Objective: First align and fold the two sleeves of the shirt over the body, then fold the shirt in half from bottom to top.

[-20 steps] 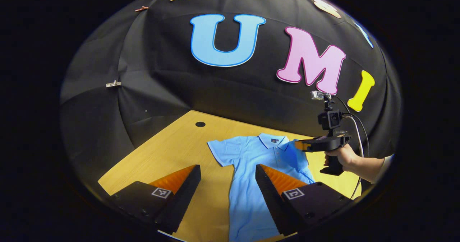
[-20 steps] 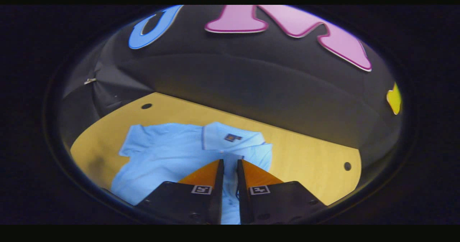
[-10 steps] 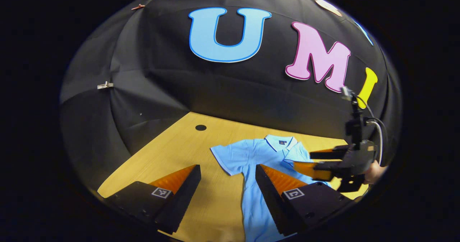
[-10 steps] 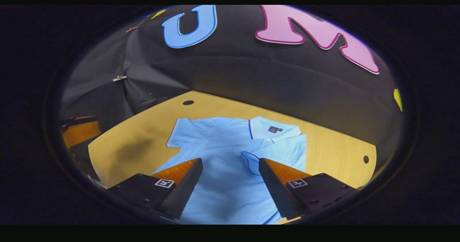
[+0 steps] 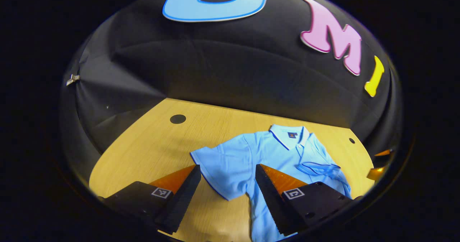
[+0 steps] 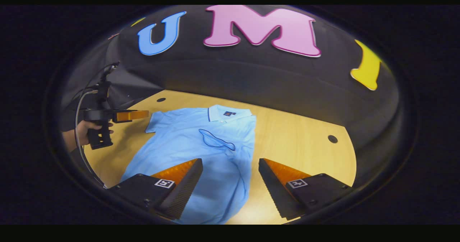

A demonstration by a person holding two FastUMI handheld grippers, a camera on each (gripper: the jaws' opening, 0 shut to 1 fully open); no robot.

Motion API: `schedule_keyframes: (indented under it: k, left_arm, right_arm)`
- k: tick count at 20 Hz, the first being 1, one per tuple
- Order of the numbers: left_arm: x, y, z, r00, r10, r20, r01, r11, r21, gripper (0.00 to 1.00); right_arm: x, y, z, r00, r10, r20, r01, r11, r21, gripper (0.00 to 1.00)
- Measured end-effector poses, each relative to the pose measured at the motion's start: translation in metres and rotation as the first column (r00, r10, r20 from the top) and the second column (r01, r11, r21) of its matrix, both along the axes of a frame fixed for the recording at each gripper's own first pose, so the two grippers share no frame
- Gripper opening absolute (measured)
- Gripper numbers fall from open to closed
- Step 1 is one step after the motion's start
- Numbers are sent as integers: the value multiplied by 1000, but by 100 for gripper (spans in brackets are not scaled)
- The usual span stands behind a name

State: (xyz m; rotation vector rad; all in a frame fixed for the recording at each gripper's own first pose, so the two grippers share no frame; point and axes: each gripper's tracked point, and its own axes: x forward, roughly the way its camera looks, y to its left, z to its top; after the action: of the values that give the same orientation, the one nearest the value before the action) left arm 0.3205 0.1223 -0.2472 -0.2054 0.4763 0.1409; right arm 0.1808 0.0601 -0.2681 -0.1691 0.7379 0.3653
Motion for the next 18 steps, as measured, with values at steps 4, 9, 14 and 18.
schedule_keyframes:
  k: [4, 9, 14, 18]
  left_arm:
    - [43, 32, -30, 999, 32, -44, -28, 995, 92, 97]
    - [74, 39, -52, 995, 48, -84, -39, 994, 100, 97]
    - [80, 34, -70, 991, 50, -120, -31, 987, 160, 89]
    - [85, 24, -70, 992, 14, -126, 8, 986, 166, 67]
  right_arm:
    - [-9, -46, -20, 995, -92, -46, 91, 996, -25, 96]
    - [-13, -72, -28, 985, -163, -50, 161, 986, -43, 96]
    - [-20, -73, -30, 988, -150, -48, 147, 987, -58, 98]
    - [-32, -58, -38, 991, -112, -71, 108, 993, -46, 98]
